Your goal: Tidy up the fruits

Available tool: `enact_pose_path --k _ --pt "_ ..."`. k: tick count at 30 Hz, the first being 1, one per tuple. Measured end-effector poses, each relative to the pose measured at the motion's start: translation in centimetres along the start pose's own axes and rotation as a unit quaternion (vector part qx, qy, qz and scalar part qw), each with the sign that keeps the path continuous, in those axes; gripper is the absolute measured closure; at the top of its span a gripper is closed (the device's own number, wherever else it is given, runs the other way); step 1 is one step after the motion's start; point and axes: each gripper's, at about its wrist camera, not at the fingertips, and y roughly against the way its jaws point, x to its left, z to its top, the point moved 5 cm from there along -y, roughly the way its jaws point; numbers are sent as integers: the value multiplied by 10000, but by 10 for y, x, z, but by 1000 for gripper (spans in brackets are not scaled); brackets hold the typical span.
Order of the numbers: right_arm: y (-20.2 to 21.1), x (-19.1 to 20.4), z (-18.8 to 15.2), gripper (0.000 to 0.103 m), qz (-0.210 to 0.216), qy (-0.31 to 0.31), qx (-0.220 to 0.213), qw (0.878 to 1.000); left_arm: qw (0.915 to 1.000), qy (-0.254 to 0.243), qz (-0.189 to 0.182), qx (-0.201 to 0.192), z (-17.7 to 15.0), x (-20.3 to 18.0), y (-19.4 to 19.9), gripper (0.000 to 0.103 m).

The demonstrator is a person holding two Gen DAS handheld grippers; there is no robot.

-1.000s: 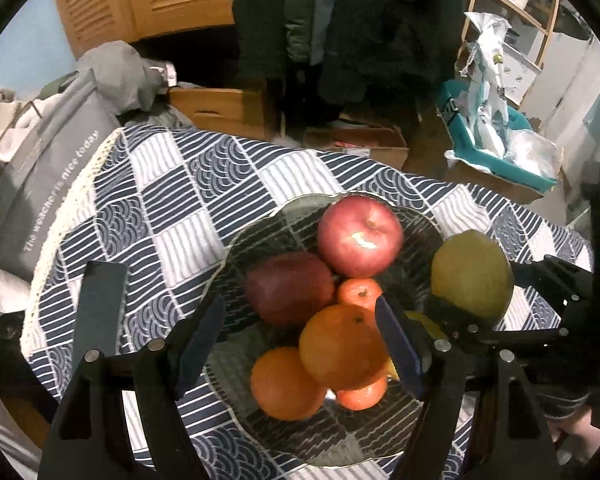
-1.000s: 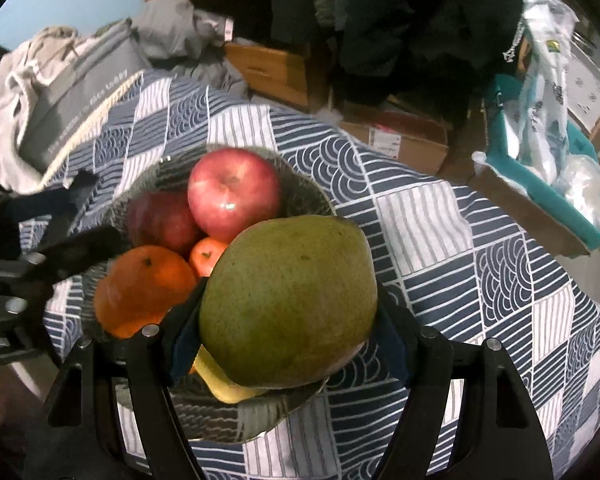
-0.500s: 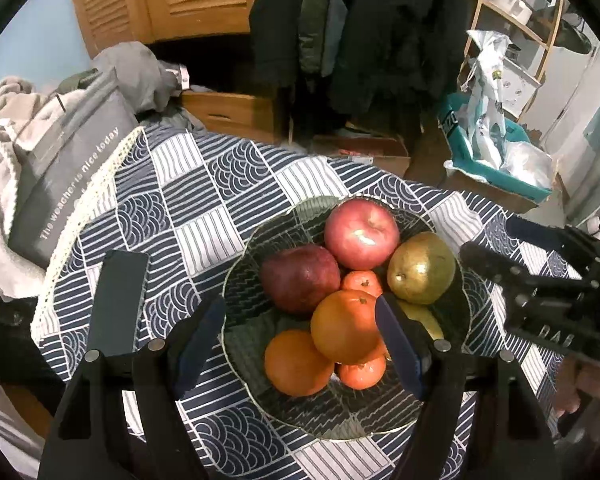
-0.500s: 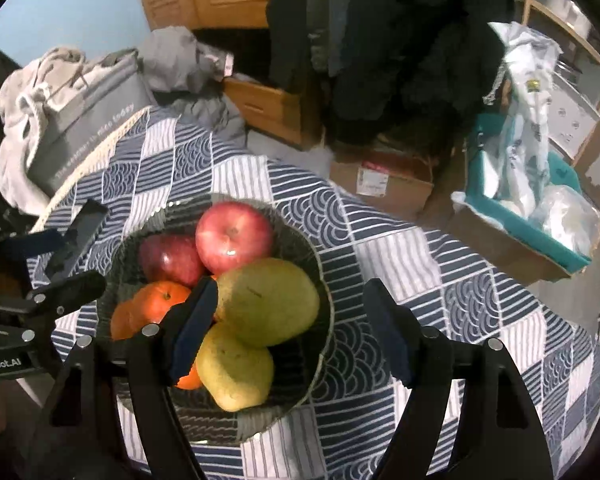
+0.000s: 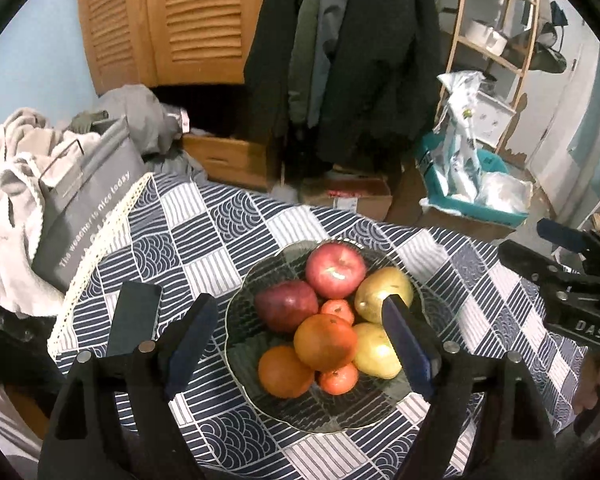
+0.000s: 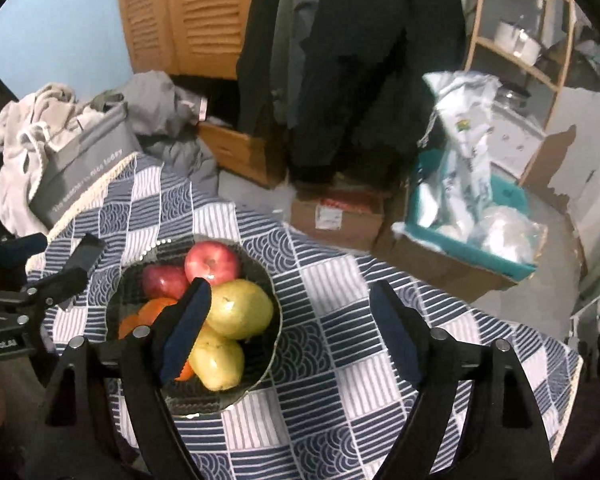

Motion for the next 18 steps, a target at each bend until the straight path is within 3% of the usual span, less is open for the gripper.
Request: enact_pose_path --k 9,13,18 --pt "61 -13 6 19 -206 -72 -546 9983 9983 -238 9 -541 12 -23 40 12" --pt "81 -27 7 19 -295 -247 -733 9966 9955 -423 82 -845 18 -35 59 2" --pt "101 -42 7 19 -402 -439 -953 9937 9915 -558 34 -1173 24 -52 80 1"
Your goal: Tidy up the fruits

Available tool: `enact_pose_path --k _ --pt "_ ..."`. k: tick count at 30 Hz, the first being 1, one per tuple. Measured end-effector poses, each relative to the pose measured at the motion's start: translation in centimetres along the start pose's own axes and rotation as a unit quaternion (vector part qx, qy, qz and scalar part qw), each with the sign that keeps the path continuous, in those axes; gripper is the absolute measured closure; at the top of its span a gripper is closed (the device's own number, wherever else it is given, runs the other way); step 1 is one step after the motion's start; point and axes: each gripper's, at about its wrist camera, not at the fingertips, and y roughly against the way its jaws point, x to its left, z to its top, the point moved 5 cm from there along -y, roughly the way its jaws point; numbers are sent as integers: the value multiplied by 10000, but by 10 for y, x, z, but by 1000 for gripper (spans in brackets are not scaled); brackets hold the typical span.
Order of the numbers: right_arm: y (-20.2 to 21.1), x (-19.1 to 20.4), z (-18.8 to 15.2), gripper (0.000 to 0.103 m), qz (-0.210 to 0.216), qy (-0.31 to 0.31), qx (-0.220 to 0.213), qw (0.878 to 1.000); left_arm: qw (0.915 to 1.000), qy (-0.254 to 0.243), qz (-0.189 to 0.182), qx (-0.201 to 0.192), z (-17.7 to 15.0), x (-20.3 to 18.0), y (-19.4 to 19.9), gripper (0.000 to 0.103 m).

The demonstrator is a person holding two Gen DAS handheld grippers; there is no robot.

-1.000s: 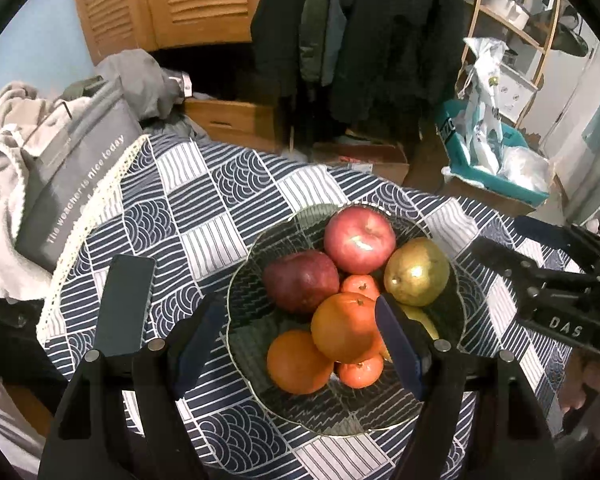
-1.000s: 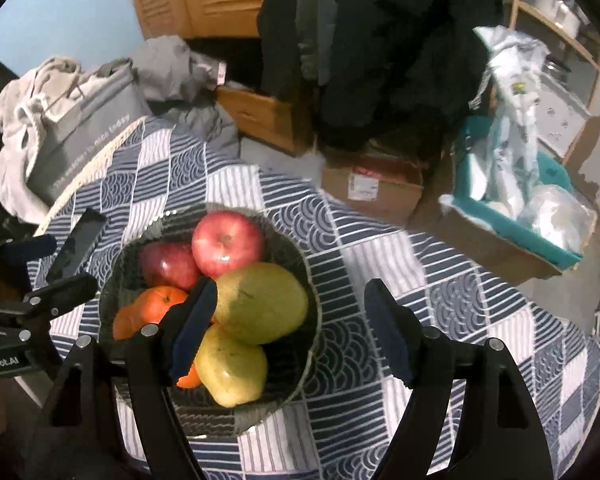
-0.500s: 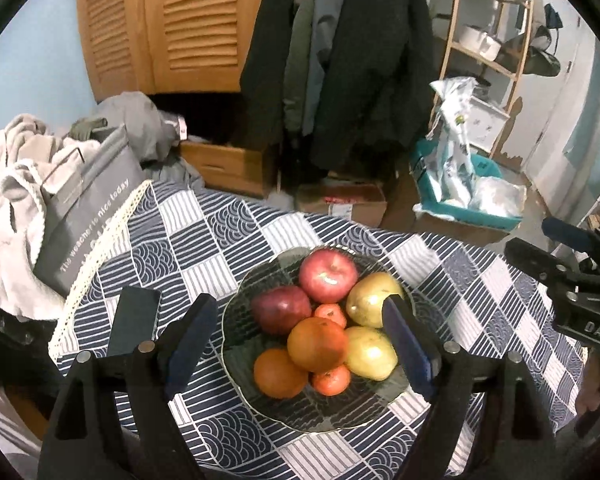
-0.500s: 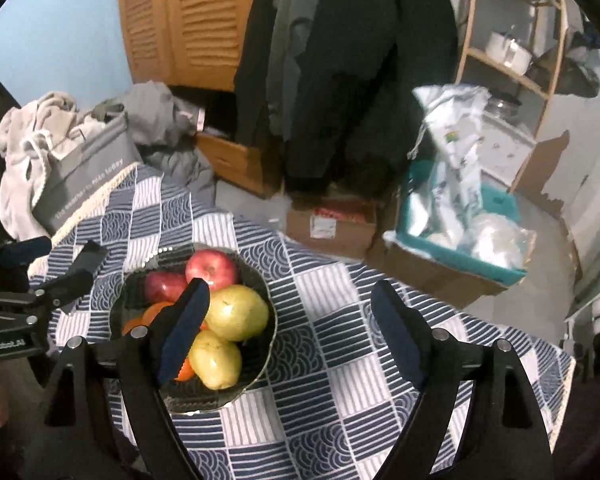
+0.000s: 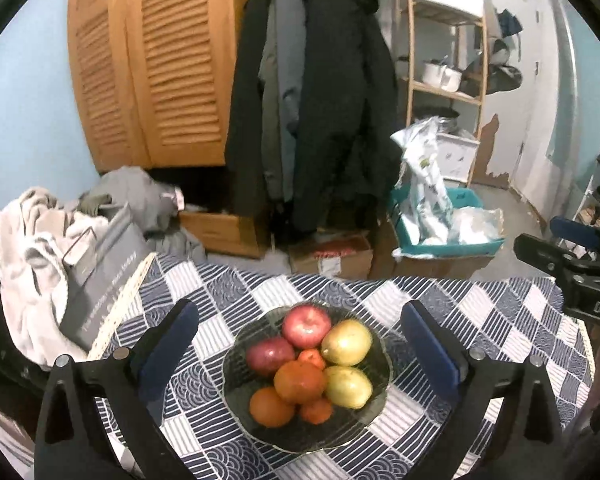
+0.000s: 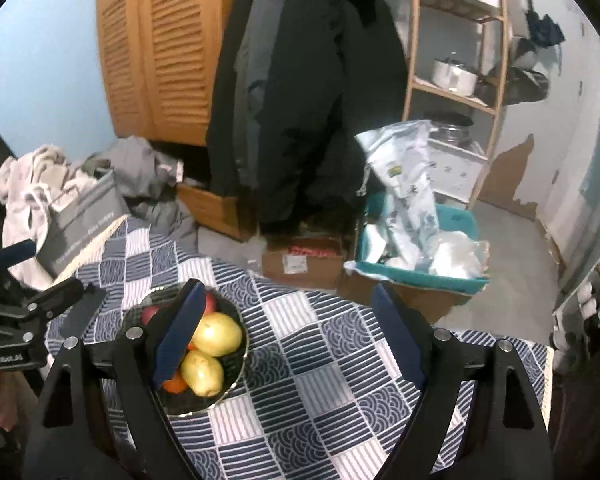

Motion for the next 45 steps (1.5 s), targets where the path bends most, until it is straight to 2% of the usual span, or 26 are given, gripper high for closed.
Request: enact_pose_path --k 12,18,45 --pt "37 -33 3 19 -453 -216 -516 9974 9993 -43 -68 -370 16 -18 23 1" --pt "45 -44 1 19 -617 -227 -651 9957 9993 -21 -70 -367 18 -19 23 1" --pt "43 -69 -8 19 -846 -298 -607 9941 9988 -9 -166 -467 27 -34 25 1"
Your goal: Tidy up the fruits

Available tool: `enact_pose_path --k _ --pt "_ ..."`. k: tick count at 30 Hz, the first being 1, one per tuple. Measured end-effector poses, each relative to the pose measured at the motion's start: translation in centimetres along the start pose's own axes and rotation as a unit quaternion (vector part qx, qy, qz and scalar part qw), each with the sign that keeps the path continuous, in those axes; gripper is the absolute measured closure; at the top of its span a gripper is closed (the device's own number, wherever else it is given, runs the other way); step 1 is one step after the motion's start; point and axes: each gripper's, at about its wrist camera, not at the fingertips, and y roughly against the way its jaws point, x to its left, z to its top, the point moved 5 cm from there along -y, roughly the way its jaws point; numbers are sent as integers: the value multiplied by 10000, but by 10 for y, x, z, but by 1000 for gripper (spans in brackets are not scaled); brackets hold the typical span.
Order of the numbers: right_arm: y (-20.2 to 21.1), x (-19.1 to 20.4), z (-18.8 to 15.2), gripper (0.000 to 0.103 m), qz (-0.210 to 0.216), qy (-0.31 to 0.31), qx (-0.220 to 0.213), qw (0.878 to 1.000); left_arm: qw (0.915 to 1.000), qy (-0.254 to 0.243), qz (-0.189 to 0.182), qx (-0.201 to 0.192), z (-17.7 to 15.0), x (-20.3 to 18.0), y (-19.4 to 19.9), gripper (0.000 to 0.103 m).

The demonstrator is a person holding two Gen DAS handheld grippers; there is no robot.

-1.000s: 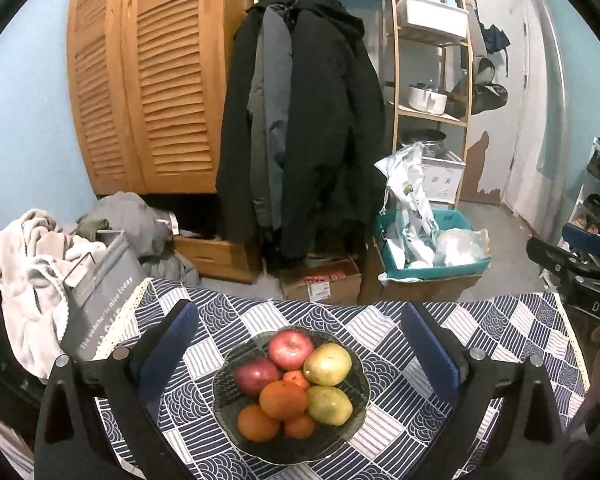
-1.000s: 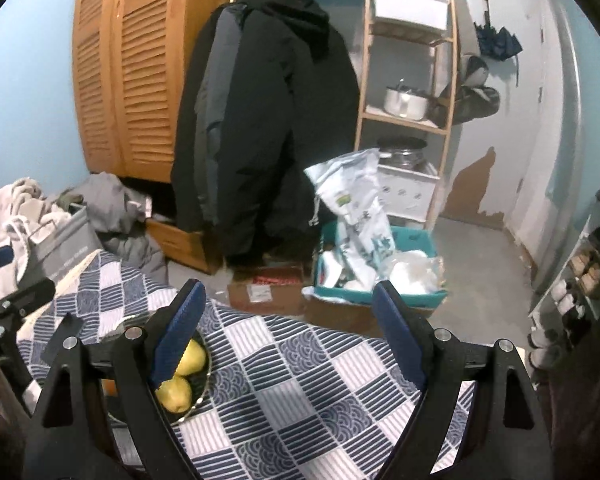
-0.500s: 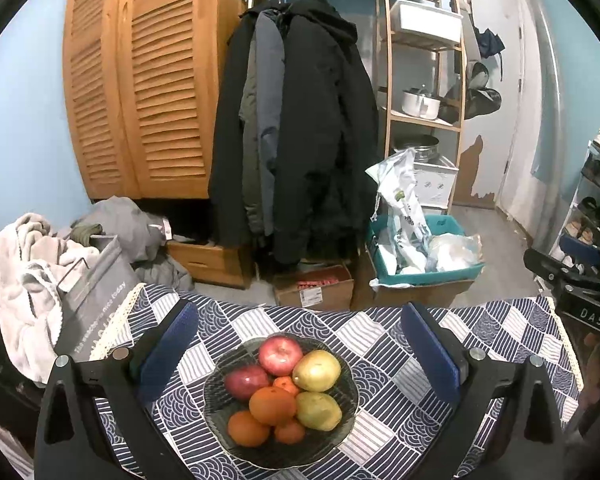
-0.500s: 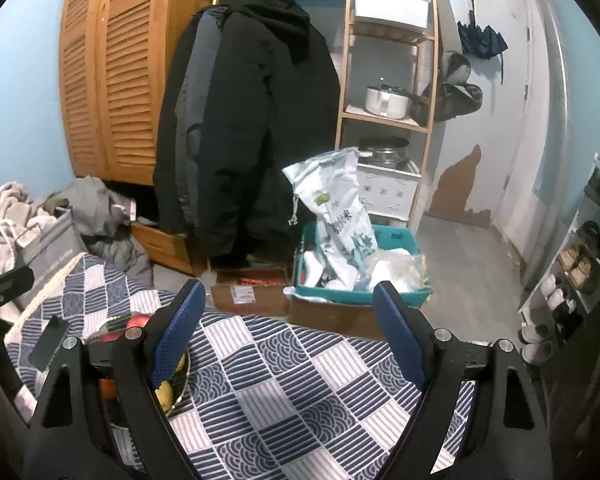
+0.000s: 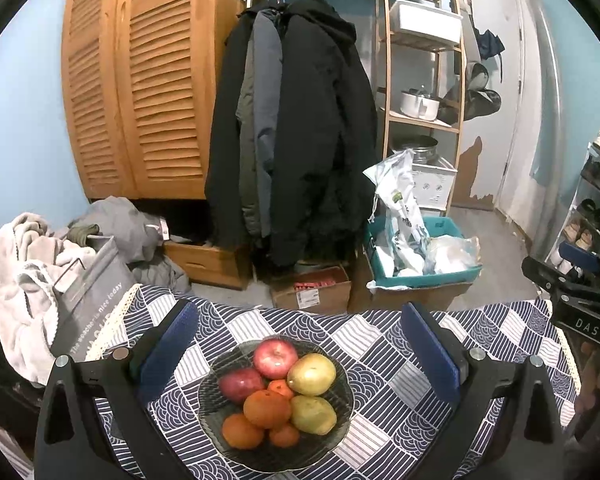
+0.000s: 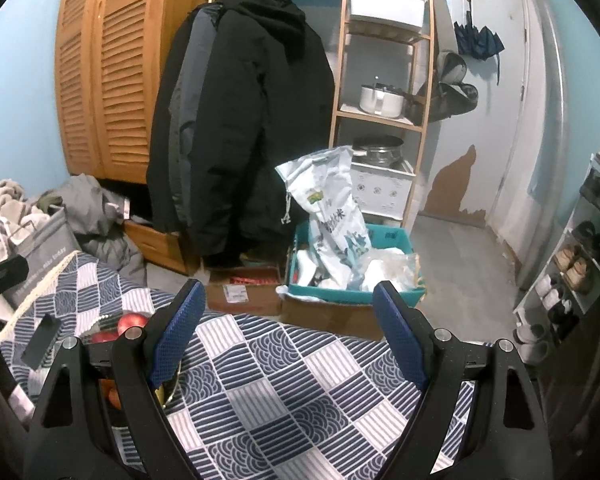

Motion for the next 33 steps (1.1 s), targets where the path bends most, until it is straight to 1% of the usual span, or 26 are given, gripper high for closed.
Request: enact_pose_path --k 12,33 --pt "-1 -1 1 19 -2 14 5 10000 10000 66 14 39 -2 -3 -5 1" --pt "-1 0 1 19 -6 28 5 10000 10000 20 26 25 -3 -1 -4 1"
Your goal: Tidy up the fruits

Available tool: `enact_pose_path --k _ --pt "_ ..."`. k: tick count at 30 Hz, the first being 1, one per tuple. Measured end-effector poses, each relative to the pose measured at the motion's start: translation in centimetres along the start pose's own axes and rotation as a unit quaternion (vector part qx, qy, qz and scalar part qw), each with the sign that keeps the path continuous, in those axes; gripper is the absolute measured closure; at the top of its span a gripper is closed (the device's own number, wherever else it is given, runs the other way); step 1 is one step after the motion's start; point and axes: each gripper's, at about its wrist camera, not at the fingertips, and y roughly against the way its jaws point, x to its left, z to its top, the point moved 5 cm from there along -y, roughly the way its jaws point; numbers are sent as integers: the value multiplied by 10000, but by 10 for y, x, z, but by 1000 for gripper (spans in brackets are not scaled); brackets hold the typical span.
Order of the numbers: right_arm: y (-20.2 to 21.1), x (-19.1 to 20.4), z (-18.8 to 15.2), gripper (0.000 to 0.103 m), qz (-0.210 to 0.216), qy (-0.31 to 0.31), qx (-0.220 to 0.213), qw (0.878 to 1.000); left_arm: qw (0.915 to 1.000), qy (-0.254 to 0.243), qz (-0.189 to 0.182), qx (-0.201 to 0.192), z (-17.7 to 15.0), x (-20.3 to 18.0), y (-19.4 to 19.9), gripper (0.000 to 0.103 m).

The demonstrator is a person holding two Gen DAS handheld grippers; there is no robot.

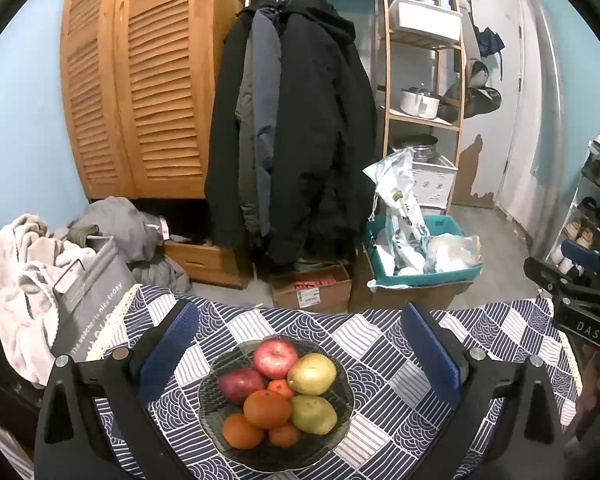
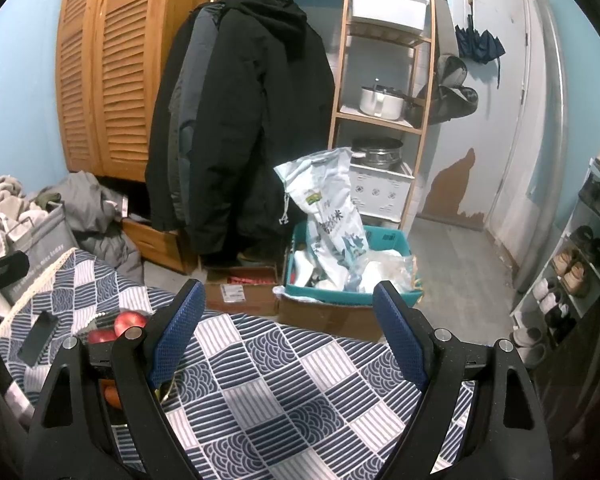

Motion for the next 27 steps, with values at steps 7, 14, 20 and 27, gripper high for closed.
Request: enact_pose_path --k 7,14,20,27 --pt "1 -2 0 19 -2 2 -12 10000 10000 -3 -3 -3 0 0 0 1" --pt "1 -1 0 19 -10 17 -5 10000 10000 -13 6 0 0 -1 0 1" --pt "1 -1 0 19 -7 12 -12 10000 10000 5 6 -2 0 -1 0 1" --pt "2 -15 0 19 -23 -13 -32 10000 10000 -3 -8 -5 1 -1 0 1"
